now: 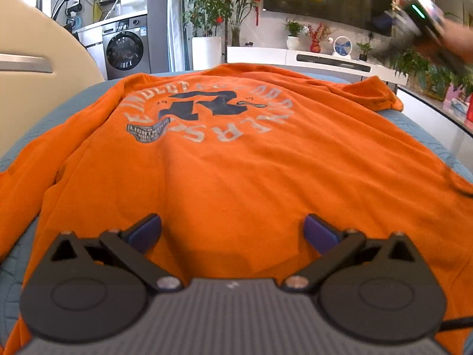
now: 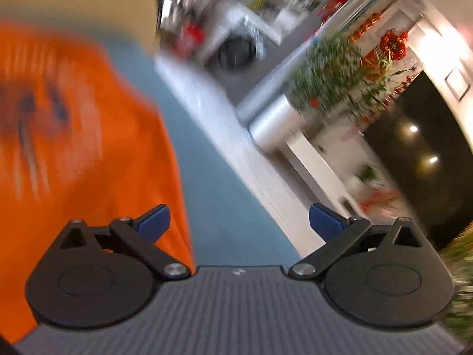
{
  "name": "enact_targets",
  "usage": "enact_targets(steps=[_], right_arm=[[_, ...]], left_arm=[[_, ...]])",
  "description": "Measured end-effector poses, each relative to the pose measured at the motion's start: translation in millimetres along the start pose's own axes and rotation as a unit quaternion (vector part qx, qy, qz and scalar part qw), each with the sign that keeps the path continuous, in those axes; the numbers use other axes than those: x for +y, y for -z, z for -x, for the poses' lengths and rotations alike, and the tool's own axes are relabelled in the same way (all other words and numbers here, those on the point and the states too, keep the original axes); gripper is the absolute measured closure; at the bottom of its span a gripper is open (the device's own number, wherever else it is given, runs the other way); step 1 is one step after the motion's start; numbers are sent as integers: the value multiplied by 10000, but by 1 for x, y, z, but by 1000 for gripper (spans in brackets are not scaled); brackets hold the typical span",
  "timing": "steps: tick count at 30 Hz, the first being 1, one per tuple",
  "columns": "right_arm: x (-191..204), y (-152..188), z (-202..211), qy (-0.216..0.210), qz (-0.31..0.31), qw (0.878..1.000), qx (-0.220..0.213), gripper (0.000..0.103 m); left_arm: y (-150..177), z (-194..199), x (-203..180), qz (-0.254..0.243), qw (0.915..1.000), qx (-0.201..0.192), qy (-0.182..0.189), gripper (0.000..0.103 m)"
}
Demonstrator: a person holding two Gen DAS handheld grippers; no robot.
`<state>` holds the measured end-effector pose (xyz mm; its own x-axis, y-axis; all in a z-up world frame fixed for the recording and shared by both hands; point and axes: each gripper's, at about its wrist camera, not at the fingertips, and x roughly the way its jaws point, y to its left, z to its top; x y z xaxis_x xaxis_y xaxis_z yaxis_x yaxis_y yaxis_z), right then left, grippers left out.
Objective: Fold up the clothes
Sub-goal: 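Grasp the sleeve cuff with the right gripper and lift it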
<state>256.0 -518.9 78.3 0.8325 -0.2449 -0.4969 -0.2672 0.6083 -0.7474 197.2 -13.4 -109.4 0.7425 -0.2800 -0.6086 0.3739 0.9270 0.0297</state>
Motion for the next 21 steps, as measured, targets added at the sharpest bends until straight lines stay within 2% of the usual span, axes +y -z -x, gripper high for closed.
enact_targets(steps=[2,5,7,10,12,14,15,16,17,18,19,21], right_arm=[[21,38,-6,-63,793,9963,314,0],[53,80,-15,-78,1817,9817,569,0],[72,102,-41,324,2426,9674,657,0],[63,108,-73,900,2137,9704,675,0],[53,120,-91,984,1998,9708,892,2],[45,118,-116,761,1735,9734,1289,24],[43,119,-124,670,1717,9724,1434,73],[46,118,-131,530,1846,9669,1678,98],[57,114,-138,272,2017,9603,1907,98],[61,113,-139,113,2020,9590,1985,98],[66,101,-139,-162,1651,9633,2109,98],[57,87,-123,-142,1127,9730,2012,98]], left_arm=[[0,-1,-1,-15,10000,-3,-19,0],[0,-1,-1,-19,10000,-7,-30,0],[0,-1,-1,-24,10000,-12,-39,0],[0,-2,-1,-27,10000,-24,-48,0],[1,-2,-1,-25,10000,-30,-45,0],[1,-2,0,-18,10000,-37,-38,0],[1,-3,0,-14,10000,-38,-33,0],[0,-3,0,-12,10000,-37,-27,0],[0,-3,1,-6,10000,-35,-13,0],[0,-3,1,-2,10000,-31,-8,0],[0,-3,2,2,10000,-28,-2,0],[0,-3,2,9,10000,-20,8,0]])
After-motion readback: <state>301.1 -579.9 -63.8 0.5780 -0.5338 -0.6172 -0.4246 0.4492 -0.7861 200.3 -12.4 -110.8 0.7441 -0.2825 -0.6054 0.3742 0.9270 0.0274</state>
